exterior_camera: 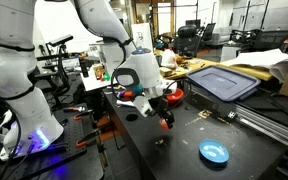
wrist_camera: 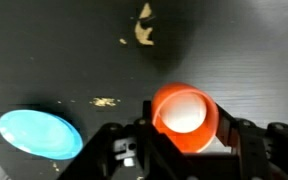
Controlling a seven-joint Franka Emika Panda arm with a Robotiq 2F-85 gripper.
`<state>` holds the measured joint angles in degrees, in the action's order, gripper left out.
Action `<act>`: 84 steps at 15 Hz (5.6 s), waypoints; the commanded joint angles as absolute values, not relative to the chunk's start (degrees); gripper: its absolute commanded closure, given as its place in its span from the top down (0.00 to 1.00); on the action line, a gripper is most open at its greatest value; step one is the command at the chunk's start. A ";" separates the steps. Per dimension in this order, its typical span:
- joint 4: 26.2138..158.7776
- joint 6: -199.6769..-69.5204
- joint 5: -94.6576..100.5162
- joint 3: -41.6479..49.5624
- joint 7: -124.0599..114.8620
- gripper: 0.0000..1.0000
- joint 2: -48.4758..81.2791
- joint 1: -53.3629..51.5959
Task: Put the cup in front of the blue plate
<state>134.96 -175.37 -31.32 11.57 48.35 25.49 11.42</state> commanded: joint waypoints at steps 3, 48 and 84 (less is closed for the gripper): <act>123.34 -172.24 -21.64 19.51 33.58 0.32 35.94 12.18; 126.77 -171.39 10.37 24.65 2.16 1.00 20.67 7.78; 126.31 -137.53 14.76 7.56 8.24 1.00 0.86 6.35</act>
<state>126.57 -141.20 14.84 7.94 7.50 3.09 6.16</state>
